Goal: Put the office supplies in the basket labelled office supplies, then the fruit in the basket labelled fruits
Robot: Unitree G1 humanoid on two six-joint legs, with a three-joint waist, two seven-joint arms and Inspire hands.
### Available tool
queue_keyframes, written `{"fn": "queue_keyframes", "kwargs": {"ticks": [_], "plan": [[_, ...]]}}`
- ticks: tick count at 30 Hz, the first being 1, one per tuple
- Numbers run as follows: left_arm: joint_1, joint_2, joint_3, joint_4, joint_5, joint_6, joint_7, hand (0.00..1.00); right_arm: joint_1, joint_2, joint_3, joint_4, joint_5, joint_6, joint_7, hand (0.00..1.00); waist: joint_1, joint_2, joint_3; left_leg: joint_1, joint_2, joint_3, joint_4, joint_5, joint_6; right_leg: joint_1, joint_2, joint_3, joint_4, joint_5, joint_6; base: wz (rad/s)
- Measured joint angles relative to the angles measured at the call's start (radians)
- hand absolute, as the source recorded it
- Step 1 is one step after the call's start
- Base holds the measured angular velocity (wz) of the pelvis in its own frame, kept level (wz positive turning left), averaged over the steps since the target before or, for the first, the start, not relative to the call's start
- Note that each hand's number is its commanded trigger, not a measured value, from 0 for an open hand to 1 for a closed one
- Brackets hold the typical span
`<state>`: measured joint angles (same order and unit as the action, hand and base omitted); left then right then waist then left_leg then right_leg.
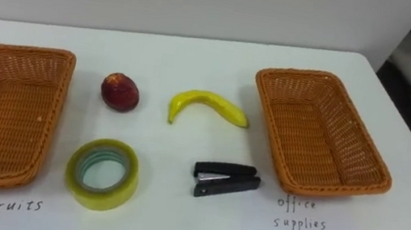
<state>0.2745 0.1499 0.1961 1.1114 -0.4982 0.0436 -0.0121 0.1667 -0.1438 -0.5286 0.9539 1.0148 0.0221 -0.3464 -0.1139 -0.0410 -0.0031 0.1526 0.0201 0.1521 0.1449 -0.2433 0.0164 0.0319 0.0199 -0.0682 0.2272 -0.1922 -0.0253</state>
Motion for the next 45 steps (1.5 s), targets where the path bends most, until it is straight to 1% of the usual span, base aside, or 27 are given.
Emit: {"fn": "queue_keyframes", "kwargs": {"ticks": [1,3,5,6,8,10,11,12,14,15,17,19,20,21,24,28,31,32,34,41,45], "plan": [[0.002,0.000,0.001,0.000,0.000,0.000,0.000,0.00,-0.002,-0.004,-0.010,-0.004,0.005,-0.002,-0.010,0.00,0.000,0.000,0.0000,0.000,0.000,0.000,0.001,0.000,0.000,0.000,0.000,0.001,0.001,0.000,0.000,0.00],[0.010,0.000,0.002,-0.002,0.000,0.000,0.000,0.00,-0.005,-0.020,-0.019,-0.023,0.018,-0.024,-0.059,0.00,0.000,-0.003,-0.0006,-0.001,-0.001,0.004,0.002,0.000,0.000,-0.010,-0.001,0.011,0.015,-0.007,0.000,-0.05],[0.019,0.000,0.004,-0.012,0.003,0.000,0.000,0.00,-0.009,-0.027,-0.028,-0.044,0.018,-0.037,-0.092,0.00,0.000,-0.005,0.0001,-0.004,0.000,0.008,0.004,0.000,0.000,-0.014,-0.001,0.013,0.015,-0.007,0.000,-0.06],[0.025,0.000,0.012,-0.019,0.013,-0.001,0.001,0.00,-0.008,-0.028,-0.038,-0.061,0.017,-0.048,-0.113,0.00,0.000,-0.007,0.0000,-0.004,0.000,0.008,0.004,0.000,0.000,-0.014,-0.001,0.014,0.016,-0.007,0.000,0.00],[0.025,0.000,0.019,-0.023,0.041,-0.004,0.002,0.00,-0.006,-0.028,-0.044,-0.093,0.002,-0.059,-0.143,0.00,0.000,-0.008,0.0007,-0.004,0.001,0.007,0.004,0.000,0.000,-0.014,-0.002,0.012,0.016,-0.007,-0.001,0.00],[0.028,-0.001,0.019,-0.030,0.055,-0.007,0.003,0.00,0.002,-0.028,-0.044,-0.141,-0.021,-0.066,-0.183,0.00,0.000,-0.010,-0.0002,-0.005,0.001,0.006,0.003,0.000,0.000,-0.014,-0.001,0.012,0.016,-0.007,-0.001,0.00],[0.032,-0.002,0.019,-0.043,0.058,-0.008,0.003,0.00,0.012,-0.028,-0.044,-0.184,-0.039,-0.067,-0.210,0.00,0.001,-0.010,-0.0003,-0.005,0.000,0.006,0.003,0.000,0.000,-0.013,-0.001,0.012,0.015,-0.007,-0.001,0.00],[0.037,-0.002,0.019,-0.061,0.063,-0.008,0.003,0.00,0.015,-0.028,-0.045,-0.225,-0.049,-0.076,-0.237,0.00,0.000,-0.013,-0.0016,-0.005,0.000,0.006,0.003,0.000,0.000,-0.013,-0.001,0.013,0.015,-0.007,-0.001,0.00],[0.041,-0.002,0.021,-0.082,0.078,-0.012,0.003,0.00,0.015,-0.029,-0.043,-0.279,-0.073,-0.093,-0.273,0.00,0.003,-0.014,-0.0013,-0.004,0.000,0.008,0.003,0.000,0.000,-0.013,0.000,0.013,0.013,-0.006,0.000,0.00],[0.040,-0.002,0.021,-0.090,0.078,-0.016,0.003,0.00,0.016,-0.030,-0.043,-0.320,-0.083,-0.097,-0.298,0.00,0.005,-0.011,0.0007,-0.003,0.000,0.011,0.000,0.000,0.000,-0.013,0.000,0.014,0.013,-0.006,0.000,0.00],[0.036,-0.001,0.023,-0.091,0.078,-0.020,0.003,0.00,0.015,-0.030,-0.043,-0.387,-0.097,-0.097,-0.333,0.00,0.006,-0.011,0.0009,-0.003,0.000,0.012,0.000,0.001,0.000,-0.013,0.001,0.011,0.013,-0.006,0.000,0.00],[0.034,-0.002,0.022,-0.090,0.076,-0.022,0.005,0.00,0.008,-0.041,-0.042,-0.431,-0.137,-0.097,-0.365,0.00,0.006,-0.011,0.0011,-0.002,-0.001,0.013,0.000,0.001,0.000,-0.014,0.002,0.011,0.013,-0.007,0.000,0.00],[0.033,-0.003,0.020,-0.091,0.077,-0.023,0.012,0.00,0.008,-0.053,-0.041,-0.453,-0.169,-0.098,-0.386,0.00,0.010,-0.012,0.0009,-0.002,-0.002,0.013,-0.001,0.001,0.000,-0.014,0.002,0.011,0.013,-0.008,0.002,0.00],[0.035,-0.004,0.014,-0.090,0.075,-0.025,0.023,0.00,0.008,-0.058,-0.041,-0.488,-0.202,-0.100,-0.415,0.00,0.010,-0.014,0.0002,-0.003,-0.002,0.013,0.000,0.001,0.000,-0.015,0.002,0.012,0.013,-0.008,0.002,0.00],[0.042,-0.003,-0.005,-0.091,0.068,-0.029,0.041,0.00,0.011,-0.058,-0.035,-0.581,-0.262,-0.109,-0.472,0.00,0.009,-0.018,-0.0012,-0.010,-0.003,0.013,0.000,0.001,0.000,-0.023,0.002,0.013,0.015,-0.009,0.003,0.00],[0.042,-0.003,-0.005,-0.091,0.074,-0.031,0.040,0.00,0.012,-0.058,-0.034,-0.650,-0.346,-0.114,-0.501,0.00,0.009,-0.027,-0.0013,-0.017,-0.004,0.013,0.007,0.001,0.001,-0.033,0.001,0.016,0.019,-0.009,0.003,0.00],[0.041,-0.004,-0.005,-0.089,0.075,-0.040,0.039,0.00,0.013,-0.058,-0.034,-0.690,-0.393,-0.117,-0.516,0.00,0.011,-0.033,-0.0011,-0.015,-0.003,0.019,0.007,0.001,0.001,-0.033,0.004,0.030,0.017,-0.009,0.003,-0.07],[0.041,-0.003,-0.005,-0.079,0.076,-0.049,0.039,0.00,0.013,-0.058,-0.034,-0.721,-0.396,-0.117,-0.523,0.00,0.013,-0.033,-0.0008,-0.015,-0.002,0.027,0.007,0.001,0.001,-0.031,0.006,0.036,0.016,-0.008,0.003,-0.14],[0.040,0.000,-0.005,-0.068,0.078,-0.051,0.039,0.00,0.013,-0.058,-0.033,-0.770,-0.401,-0.119,-0.525,0.00,0.012,-0.033,-0.0007,-0.012,-0.002,0.031,0.007,0.001,0.001,-0.028,0.007,0.037,0.014,-0.008,0.004,-0.09],[0.039,-0.003,-0.005,-0.064,0.078,-0.052,0.029,0.00,0.012,-0.058,-0.025,-0.901,-0.576,-0.121,-0.519,0.00,0.013,-0.036,-0.0002,-0.020,-0.001,0.032,0.006,0.001,0.001,-0.035,0.007,0.033,0.009,0.000,0.004,0.00],[0.035,-0.004,-0.006,-0.046,0.078,-0.052,0.029,0.00,0.011,-0.058,-0.008,-0.979,-0.593,-0.121,-0.511,0.00,0.012,-0.034,0.0003,-0.020,0.002,0.032,0.006,0.001,0.001,-0.034,0.007,0.026,0.009,0.001,0.002,0.00]]}}
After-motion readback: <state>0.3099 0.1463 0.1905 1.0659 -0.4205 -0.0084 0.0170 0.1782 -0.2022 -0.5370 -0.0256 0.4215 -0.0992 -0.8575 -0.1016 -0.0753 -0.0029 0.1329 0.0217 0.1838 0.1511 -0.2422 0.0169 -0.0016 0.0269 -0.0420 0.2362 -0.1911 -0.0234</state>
